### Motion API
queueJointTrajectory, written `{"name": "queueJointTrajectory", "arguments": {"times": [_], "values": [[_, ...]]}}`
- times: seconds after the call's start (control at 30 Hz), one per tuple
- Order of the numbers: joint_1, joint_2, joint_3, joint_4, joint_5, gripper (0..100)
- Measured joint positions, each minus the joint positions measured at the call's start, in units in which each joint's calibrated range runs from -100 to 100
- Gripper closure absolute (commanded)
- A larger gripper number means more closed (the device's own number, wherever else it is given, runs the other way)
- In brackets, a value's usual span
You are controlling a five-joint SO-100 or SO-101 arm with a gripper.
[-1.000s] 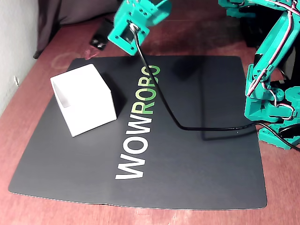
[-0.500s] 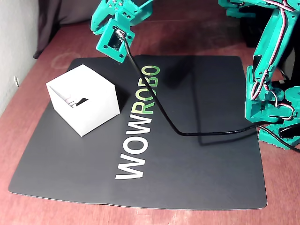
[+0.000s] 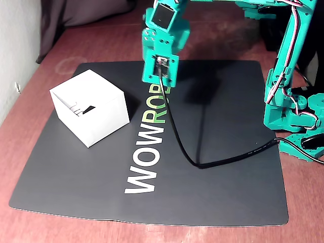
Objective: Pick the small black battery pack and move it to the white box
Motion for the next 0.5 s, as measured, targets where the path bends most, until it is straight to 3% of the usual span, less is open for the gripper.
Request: {"name": "queueJointTrajectory", "arguments": {"times": [0.1, 0.23, 0.5], "values": [[-0.2, 0.0, 2.6, 5.4, -0.4, 99], [-3.2, -3.6, 6.5, 6.8, -6.0, 99], [-17.1, -21.5, 22.7, 6.8, -14.5, 99]]}}
